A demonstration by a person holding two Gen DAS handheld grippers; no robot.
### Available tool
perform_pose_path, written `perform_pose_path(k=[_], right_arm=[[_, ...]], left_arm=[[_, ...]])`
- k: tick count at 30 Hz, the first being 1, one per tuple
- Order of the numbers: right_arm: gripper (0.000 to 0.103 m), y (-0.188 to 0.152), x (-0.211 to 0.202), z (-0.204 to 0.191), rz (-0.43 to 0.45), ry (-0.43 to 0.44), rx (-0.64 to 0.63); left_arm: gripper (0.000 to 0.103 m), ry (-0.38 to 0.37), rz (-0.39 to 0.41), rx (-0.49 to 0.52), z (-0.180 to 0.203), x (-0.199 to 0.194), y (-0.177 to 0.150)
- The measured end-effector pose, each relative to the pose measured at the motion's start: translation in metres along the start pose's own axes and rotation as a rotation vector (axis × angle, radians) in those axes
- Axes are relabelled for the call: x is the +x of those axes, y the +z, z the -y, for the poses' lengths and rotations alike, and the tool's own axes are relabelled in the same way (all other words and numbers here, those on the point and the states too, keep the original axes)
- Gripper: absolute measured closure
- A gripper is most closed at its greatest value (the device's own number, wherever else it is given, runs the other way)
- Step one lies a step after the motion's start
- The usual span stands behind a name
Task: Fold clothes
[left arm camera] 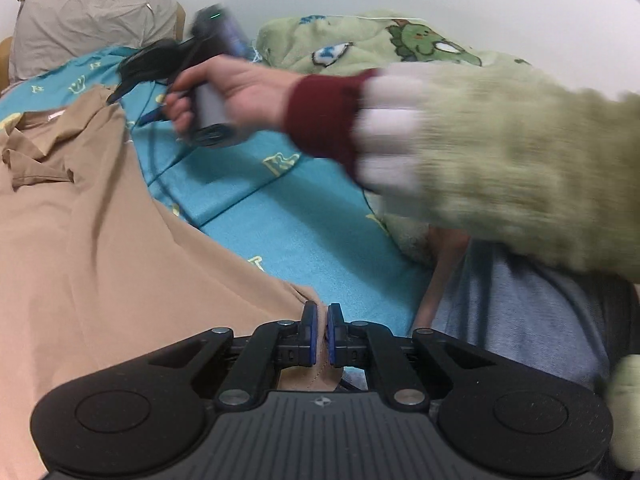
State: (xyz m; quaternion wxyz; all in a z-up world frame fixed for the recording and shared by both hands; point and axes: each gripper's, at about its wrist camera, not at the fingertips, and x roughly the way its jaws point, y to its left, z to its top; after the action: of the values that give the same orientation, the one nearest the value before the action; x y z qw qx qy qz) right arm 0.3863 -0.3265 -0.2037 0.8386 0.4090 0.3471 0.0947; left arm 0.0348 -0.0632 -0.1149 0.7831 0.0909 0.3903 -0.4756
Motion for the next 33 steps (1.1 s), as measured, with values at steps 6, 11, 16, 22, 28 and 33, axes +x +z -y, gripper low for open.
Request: perform_pose_path(k=[6, 11, 16, 22, 28, 33], right_arm=[[0.066, 0.017, 0.052, -0.004, -0.002, 0.014, -0.115], [0.064, 0.031, 0.044, -0.001, 0.046, -0.002, -0.087], [0.048, 0.039, 0.031, 0.006, 0.106, 0.023, -0.129], [0.045, 0.034, 0.064, -0.007, 0.020, 0.019, -0.244], [0.089, 0.040, 0.062, -0.022, 0.035, -0.039, -0.302], [0.090, 0.064, 0.030, -0.030, 0.077, -0.043, -0.311]], left_arm=[[0.098, -0.049, -0.011, -0.008, -0.010, 0.009, 0.000], [0.098, -0.074, -0.014, -0.008, -0.009, 0.005, 0.000], [0.098, -0.103, 0.004, -0.055, -0.022, -0.003, -0.002], [0.098, -0.120, -0.002, -0.068, -0.026, -0.010, -0.006], [0.099, -0.135, 0.022, 0.030, -0.009, -0.010, 0.001], [0.100, -0.153, 0.031, 0.098, 0.008, 0.002, 0.013]])
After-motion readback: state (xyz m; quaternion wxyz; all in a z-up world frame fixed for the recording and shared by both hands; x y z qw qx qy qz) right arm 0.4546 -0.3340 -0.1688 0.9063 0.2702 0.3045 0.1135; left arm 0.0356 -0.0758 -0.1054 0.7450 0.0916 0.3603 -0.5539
